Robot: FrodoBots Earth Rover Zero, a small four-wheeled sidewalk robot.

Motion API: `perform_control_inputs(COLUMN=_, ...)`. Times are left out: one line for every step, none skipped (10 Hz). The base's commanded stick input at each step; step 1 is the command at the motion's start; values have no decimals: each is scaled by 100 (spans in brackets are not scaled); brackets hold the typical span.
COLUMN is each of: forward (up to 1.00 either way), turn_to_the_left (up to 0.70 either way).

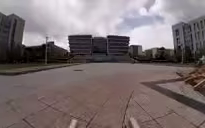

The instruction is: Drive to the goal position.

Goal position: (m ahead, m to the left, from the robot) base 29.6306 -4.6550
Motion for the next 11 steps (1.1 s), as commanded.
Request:
perform_control_inputs(forward=100, turn_to_the_left=0)
perform_control_inputs(forward=100, turn_to_the_left=0)
perform_control_inputs(forward=100, turn_to_the_left=-6)
perform_control_inputs(forward=100, turn_to_the_left=-32)
perform_control_inputs(forward=100, turn_to_the_left=-39)
perform_control_inputs(forward=100, turn_to_the_left=-40)
perform_control_inputs(forward=100, turn_to_the_left=-40)
perform_control_inputs(forward=100, turn_to_the_left=-40)
perform_control_inputs(forward=100, turn_to_the_left=-28)
perform_control_inputs(forward=100, turn_to_the_left=-8)
perform_control_inputs(forward=100, turn_to_the_left=-1)
